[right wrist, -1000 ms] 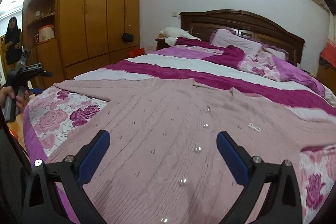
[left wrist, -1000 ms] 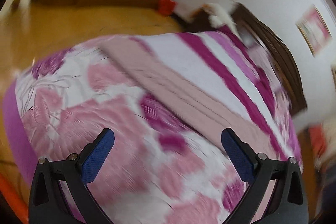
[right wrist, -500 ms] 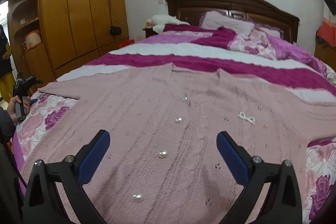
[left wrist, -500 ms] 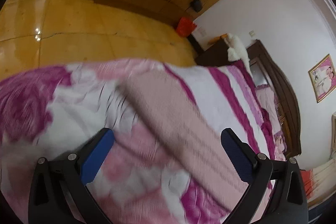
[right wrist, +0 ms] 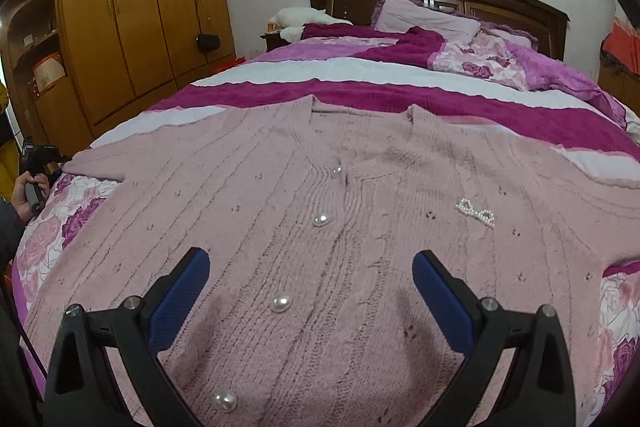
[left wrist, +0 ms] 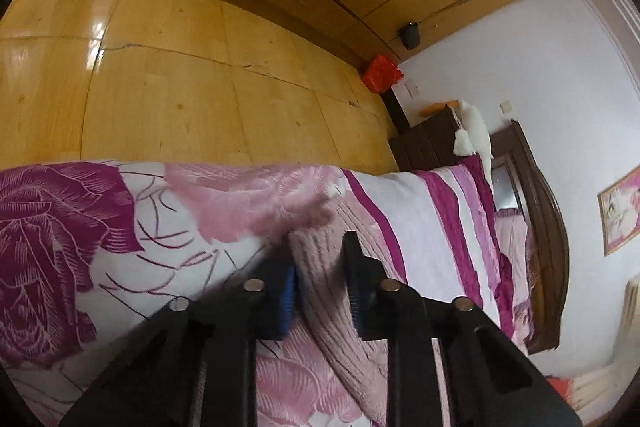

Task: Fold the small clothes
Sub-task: 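Grasp the cuff of one cardigan sleeve with the left gripper, then carry the sleeve across the cardigan body with the left gripper and release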

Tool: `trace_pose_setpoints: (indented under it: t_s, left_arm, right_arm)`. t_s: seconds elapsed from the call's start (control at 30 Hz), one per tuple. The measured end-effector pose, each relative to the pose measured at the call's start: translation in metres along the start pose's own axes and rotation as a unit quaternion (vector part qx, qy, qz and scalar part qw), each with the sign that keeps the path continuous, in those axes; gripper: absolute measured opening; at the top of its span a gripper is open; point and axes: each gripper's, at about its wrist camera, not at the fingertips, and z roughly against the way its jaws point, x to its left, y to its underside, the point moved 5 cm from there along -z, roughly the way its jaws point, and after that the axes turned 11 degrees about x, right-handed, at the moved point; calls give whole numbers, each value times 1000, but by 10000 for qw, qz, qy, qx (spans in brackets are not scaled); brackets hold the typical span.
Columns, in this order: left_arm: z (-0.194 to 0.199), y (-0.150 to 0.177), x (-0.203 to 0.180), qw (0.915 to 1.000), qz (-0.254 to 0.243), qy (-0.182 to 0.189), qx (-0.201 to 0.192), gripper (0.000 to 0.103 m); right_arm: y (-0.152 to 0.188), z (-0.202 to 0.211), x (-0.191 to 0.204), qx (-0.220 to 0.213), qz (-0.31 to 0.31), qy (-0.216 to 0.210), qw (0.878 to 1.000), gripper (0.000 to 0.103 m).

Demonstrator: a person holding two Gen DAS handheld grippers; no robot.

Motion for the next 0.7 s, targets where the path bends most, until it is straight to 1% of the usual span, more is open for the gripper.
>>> trace_pose_setpoints:
  t_s: [0.17,0.33,0.43,0.5,0.57,0.63,0.7]
  left_arm:
    - [2,-3,-8,9997,-160,-140,-154,0]
    - [12,-4,-14,9994,-128,-69,-303,0]
    - [20,-2,-26,9992,-128,-19,-374,0]
    - [31,0,-37,9989,-228,110,-403,0]
    - [39,3,-53,9982,-334,149,-476,0]
    - [47,9,-77,9965,-573,38,-604,0]
    - [53,22,-107,9922,-1031,-68,-703,0]
  right_arm:
    - [1,1,-5,-33,-110,98,9999,103]
    - [-1,2,-9,-44,-223,64,9997,103]
    - [-2,4,-9,-62,-206,66,9997,103]
    - [-4,7,-7,-102,-162,74,9998,103]
    - [-7,12,-7,-190,-93,159,9996,103]
    - [-13,17,-10,-315,-68,366,9988,103]
    - [-20,24,-18,-513,-137,485,9974,103]
